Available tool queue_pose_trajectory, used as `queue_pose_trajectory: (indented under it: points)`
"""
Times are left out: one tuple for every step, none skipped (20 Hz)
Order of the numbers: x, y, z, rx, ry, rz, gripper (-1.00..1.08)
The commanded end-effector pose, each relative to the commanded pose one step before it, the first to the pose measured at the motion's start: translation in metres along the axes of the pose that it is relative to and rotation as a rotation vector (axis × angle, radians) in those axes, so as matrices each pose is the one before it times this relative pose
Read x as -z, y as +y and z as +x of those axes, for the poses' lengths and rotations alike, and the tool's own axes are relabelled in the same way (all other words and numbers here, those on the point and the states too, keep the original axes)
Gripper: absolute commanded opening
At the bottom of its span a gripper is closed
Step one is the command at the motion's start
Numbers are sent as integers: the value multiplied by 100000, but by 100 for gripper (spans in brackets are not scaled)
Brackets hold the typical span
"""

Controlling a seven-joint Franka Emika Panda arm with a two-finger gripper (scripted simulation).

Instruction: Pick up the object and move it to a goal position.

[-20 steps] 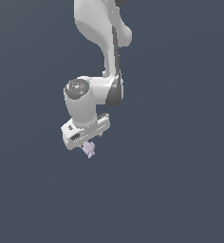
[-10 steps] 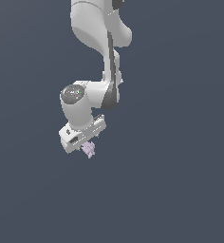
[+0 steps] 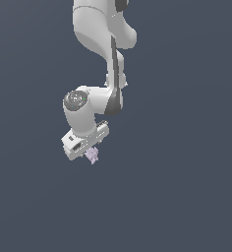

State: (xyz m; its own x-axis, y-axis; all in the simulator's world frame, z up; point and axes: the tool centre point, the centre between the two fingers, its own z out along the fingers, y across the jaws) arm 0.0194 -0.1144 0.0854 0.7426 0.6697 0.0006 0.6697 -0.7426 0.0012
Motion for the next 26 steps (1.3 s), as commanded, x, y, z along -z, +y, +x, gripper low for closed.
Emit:
queue_pose_trajectory:
  points:
    - [-1109,-66,-48,98,-79,115,100]
    - [-591,-16,-16,49,3,1,100]
    - [-599,-24,-6,69,5,1,100]
    - [-518,-15,-9,49,3,1,100]
    - [-435,7,-25,0,0,0,100]
    - [-351,-15,19,69,4,0,100]
    - [-270,18,-5,0,0,0,100]
    - [-187,25,7,0,0,0,100]
    - [-103,31,18,0,0,0,100]
    - [-26,33,25,0,0,0,100]
    - [5,14,12,0,0,0,100]
    - [0,0,0,0,0,0,-100]
    - [0,0,0,0,0,0,-100]
    - [0,0,0,0,0,0,-100]
    - [0,0,0,0,0,0,-100]
    - [0,0,0,0,0,0,-100]
    - [0,0,0,0,0,0,-100]
    - [0,0,0,0,0,0,-100]
    - [0,0,0,0,0,0,-100]
    - [0,0,0,0,0,0,-100]
    - [0,0,0,0,0,0,-100]
    - [36,32,-26,-49,-5,-49,-100]
    - [34,-4,10,0,0,0,-100]
    - [102,-13,30,0,0,0,-100]
    - [170,-21,51,0,0,0,-100]
    - [239,-30,71,0,0,0,-100]
